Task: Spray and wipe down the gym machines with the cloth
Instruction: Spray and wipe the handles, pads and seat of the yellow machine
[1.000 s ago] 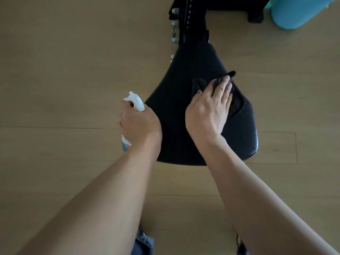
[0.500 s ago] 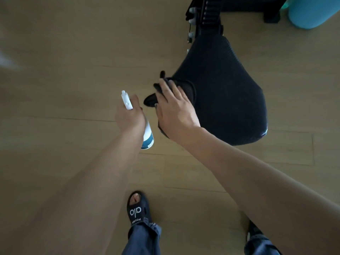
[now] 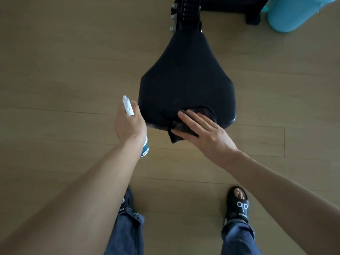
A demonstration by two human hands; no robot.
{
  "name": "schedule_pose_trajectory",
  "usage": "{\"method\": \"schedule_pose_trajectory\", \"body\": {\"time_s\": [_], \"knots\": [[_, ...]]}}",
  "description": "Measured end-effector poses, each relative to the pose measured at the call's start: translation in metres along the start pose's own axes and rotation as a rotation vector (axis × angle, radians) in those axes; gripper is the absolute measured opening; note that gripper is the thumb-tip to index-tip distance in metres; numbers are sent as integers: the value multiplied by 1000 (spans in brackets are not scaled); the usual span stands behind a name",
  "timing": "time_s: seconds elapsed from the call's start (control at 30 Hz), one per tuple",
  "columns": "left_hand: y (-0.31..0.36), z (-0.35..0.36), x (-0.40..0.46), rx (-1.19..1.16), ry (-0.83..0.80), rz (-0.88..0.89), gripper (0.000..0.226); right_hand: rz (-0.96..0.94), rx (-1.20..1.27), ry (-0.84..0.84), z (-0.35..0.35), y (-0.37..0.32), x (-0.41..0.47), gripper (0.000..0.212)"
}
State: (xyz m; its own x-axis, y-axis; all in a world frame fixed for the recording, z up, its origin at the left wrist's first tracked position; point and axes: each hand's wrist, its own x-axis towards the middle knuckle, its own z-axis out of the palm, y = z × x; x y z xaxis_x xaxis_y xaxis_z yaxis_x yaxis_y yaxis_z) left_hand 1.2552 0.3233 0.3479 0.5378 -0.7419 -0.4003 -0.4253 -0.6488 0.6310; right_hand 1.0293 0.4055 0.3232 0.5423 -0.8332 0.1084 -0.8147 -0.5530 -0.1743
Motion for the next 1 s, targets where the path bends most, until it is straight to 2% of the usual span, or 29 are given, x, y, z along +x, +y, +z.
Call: {"method": "schedule_pose_trajectory", "body": {"time_s": [0.13, 0.3, 0.47, 0.6, 0.63, 0.7, 0.83, 0.9, 0.97, 1.0], "knots": [[-9, 0, -12, 4, 8, -27, 35, 168, -1, 111, -5, 22, -33, 53], [-20, -1, -32, 4, -91, 19, 34, 280, 148, 143, -3, 11, -28, 47], [-32, -14, -60, 2, -235, 45, 44, 138, 158, 93, 2, 9, -1, 44], [-45, -13, -86, 36, -335, 57, 24, 25, 210, 9, -5, 26, 17, 44], [-48, -9, -92, 55, -350, 75, 15, 85, 222, 26, -8, 35, 19, 43], [-55, -3, -102, 57, -354, 92, 5, 361, 265, 102, -20, 53, 18, 40], [-66, 16, -128, 36, -414, 69, 5, 827, 414, 86, -39, 72, -2, 41], [-65, 28, -145, -21, -449, 60, 8, 1156, 668, 190, -41, 76, -16, 38], [-59, 42, -159, -71, -474, 49, 11, 1500, 1128, 380, -42, 80, -32, 27], [-55, 50, -165, -89, -483, 43, 13, 1609, 1341, 449, -42, 82, -41, 20]]}}
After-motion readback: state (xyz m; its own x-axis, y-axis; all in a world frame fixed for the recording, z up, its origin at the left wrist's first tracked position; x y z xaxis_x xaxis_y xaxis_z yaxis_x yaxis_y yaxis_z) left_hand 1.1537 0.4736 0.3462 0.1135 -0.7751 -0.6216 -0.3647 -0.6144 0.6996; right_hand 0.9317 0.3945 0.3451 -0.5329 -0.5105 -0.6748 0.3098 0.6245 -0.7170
